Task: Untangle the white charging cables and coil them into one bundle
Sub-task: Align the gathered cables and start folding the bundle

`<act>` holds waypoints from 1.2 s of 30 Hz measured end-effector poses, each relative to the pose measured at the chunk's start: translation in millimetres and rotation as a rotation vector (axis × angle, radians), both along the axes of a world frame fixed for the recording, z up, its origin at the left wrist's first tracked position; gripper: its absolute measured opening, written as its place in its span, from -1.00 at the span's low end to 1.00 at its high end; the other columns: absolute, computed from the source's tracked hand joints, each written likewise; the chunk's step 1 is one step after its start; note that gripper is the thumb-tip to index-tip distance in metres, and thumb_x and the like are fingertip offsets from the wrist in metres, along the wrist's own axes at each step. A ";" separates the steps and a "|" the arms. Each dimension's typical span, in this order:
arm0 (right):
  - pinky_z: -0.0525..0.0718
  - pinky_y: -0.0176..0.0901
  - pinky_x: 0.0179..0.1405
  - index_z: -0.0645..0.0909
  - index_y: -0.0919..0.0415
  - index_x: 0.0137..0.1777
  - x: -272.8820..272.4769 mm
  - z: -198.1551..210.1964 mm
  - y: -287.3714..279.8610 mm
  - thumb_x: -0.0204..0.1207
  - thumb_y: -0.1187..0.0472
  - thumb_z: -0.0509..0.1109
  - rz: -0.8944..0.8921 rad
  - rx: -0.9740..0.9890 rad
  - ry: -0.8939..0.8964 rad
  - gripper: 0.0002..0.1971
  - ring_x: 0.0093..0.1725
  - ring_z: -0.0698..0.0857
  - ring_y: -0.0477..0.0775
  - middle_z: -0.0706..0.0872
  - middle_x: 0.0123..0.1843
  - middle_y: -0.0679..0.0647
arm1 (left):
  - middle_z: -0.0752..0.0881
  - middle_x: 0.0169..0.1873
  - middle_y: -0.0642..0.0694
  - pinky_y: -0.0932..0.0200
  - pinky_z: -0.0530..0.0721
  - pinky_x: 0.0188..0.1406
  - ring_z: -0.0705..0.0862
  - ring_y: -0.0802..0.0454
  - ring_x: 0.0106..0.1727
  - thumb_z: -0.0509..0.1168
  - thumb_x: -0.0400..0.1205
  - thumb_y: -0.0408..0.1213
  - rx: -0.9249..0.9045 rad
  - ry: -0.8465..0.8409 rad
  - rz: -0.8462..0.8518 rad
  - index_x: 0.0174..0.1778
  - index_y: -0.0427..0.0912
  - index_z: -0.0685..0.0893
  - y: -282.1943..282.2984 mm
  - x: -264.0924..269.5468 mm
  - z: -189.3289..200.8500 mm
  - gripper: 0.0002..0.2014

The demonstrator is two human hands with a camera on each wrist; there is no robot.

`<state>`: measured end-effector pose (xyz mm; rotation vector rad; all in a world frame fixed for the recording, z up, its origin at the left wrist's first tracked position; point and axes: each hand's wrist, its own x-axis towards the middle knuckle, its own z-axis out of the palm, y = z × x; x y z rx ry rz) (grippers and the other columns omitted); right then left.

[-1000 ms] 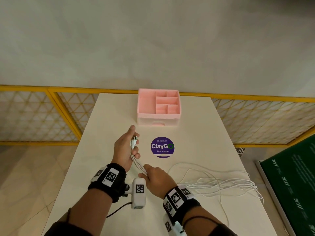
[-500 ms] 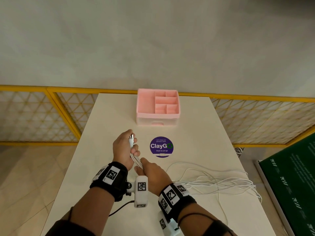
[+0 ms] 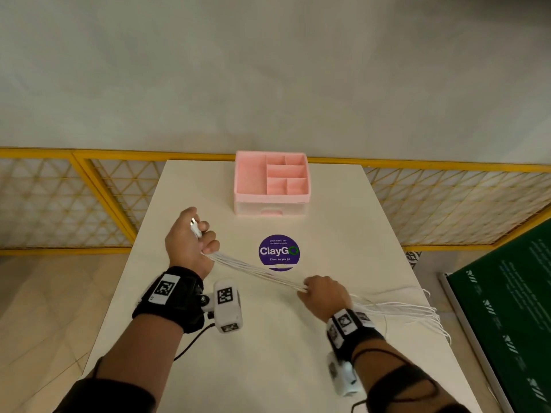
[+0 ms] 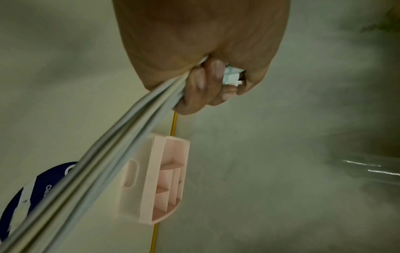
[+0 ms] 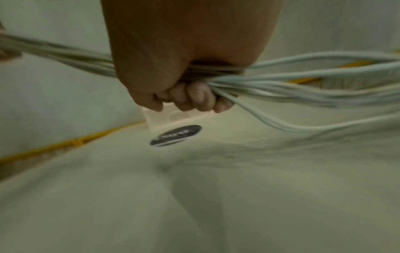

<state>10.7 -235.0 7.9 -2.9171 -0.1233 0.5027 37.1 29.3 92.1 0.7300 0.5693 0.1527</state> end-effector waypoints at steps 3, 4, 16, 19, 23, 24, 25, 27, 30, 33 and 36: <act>0.65 -0.03 0.08 0.67 0.04 0.11 -3.8 -12.8 -51.2 0.58 -0.13 0.25 -0.042 -0.109 0.023 -0.68 0.17 0.74 0.23 0.78 0.13 0.10 | 0.47 -0.51 0.04 0.32 0.16 -0.68 0.17 0.11 -0.67 0.34 0.60 -0.15 0.002 -0.007 0.007 -0.37 -0.05 0.49 4.4 3.2 -0.6 -0.76; 0.66 -0.03 0.09 0.67 0.04 0.11 -6.9 -15.6 -67.2 0.59 -0.13 0.26 -0.074 -0.130 0.036 -0.69 0.16 0.74 0.22 0.78 0.13 0.09 | 0.48 -0.51 0.04 0.31 0.16 -0.68 0.16 0.10 -0.66 0.34 0.60 -0.15 0.004 0.006 0.012 -0.36 -0.05 0.49 3.6 4.3 -1.6 -0.76; 0.54 0.19 0.20 0.71 0.07 0.09 25.1 35.8 -197.0 0.72 -0.10 0.09 -0.546 -0.347 -0.477 -0.61 -0.02 0.65 0.19 0.69 -0.11 0.10 | 0.46 -0.52 0.02 0.30 0.13 -0.69 0.16 0.10 -0.66 0.35 0.58 -0.20 -0.022 0.176 -0.056 -0.37 -0.05 0.48 -30.3 -0.7 -30.7 -0.77; 0.43 0.29 0.23 0.68 0.25 0.08 41.4 60.1 -198.0 0.74 -0.16 0.01 -0.609 -0.177 -0.682 -0.46 0.16 0.54 0.37 0.69 0.08 0.27 | 0.47 -0.53 0.04 0.31 0.15 -0.72 0.16 0.13 -0.68 0.34 0.60 -0.18 -0.082 0.146 -0.072 -0.39 -0.04 0.48 -37.3 1.6 -27.2 -0.74; 0.53 0.21 0.20 0.60 0.09 0.26 25.5 31.3 -189.4 0.72 0.00 0.11 -0.594 -0.198 -0.426 -0.69 0.23 0.54 0.33 0.65 0.24 0.22 | 0.49 -0.54 0.07 0.30 0.18 -0.73 0.19 0.14 -0.69 0.34 0.62 -0.16 -0.131 0.086 -0.046 -0.39 -0.03 0.49 -28.2 7.9 -16.9 -0.73; 0.55 0.16 0.13 0.58 0.08 0.29 16.3 16.7 -186.0 0.72 0.02 0.13 -0.601 -0.158 -0.323 -0.71 0.23 0.56 0.32 0.63 0.25 0.23 | 0.49 -0.53 0.07 0.30 0.19 -0.74 0.19 0.14 -0.70 0.33 0.62 -0.15 -0.136 0.076 -0.037 -0.40 -0.03 0.49 -25.0 8.9 -15.1 -0.73; 0.57 0.13 0.08 0.56 0.09 0.28 6.4 0.6 -181.8 0.73 -0.02 0.12 -0.605 -0.111 -0.228 -0.70 0.22 0.58 0.32 0.63 0.25 0.24 | 0.50 -0.53 0.07 0.30 0.19 -0.74 0.19 0.14 -0.70 0.33 0.63 -0.15 -0.140 0.069 -0.029 -0.40 -0.03 0.49 -22.1 9.6 -13.9 -0.72; 0.61 0.21 0.18 0.55 0.16 0.21 -11.6 -25.5 -173.0 0.73 -0.11 0.06 -0.574 -0.086 -0.104 -0.62 0.29 0.55 0.34 0.64 0.25 0.24 | 0.50 -0.53 0.06 0.31 0.19 -0.74 0.20 0.14 -0.71 0.32 0.63 -0.15 -0.140 0.064 -0.025 -0.39 -0.03 0.48 -20.3 10.6 -12.8 -0.72; 0.50 0.33 0.39 0.44 0.15 0.37 -17.7 -46.9 -160.5 0.67 0.05 0.17 -0.573 -0.186 0.048 -0.67 0.52 0.33 0.31 0.47 0.48 0.17 | 0.50 -0.53 0.06 0.30 0.19 -0.73 0.19 0.13 -0.70 0.32 0.64 -0.16 -0.110 0.071 -0.012 -0.37 -0.04 0.48 -18.2 9.1 -13.8 -0.73; 0.36 0.43 0.51 0.23 0.11 0.57 -4.1 -37.0 -147.3 0.45 -0.21 0.44 -0.566 -0.222 0.211 -0.21 0.65 0.12 0.36 0.22 0.63 0.16 | 0.51 -0.52 0.05 0.31 0.19 -0.72 0.19 0.13 -0.69 0.32 0.63 -0.16 -0.080 0.080 -0.006 -0.36 -0.05 0.48 -17.4 6.6 -16.3 -0.74; 0.12 0.54 0.57 -0.03 0.00 0.71 11.6 -7.4 -109.3 0.06 -0.46 0.58 -0.298 -0.238 0.280 0.31 0.72 -0.12 0.41 -0.08 0.76 0.15 | 0.50 -0.51 0.05 0.32 0.19 -0.71 0.19 0.13 -0.69 0.33 0.63 -0.16 -0.083 0.080 -0.007 -0.37 -0.05 0.49 -18.6 6.1 -17.6 -0.74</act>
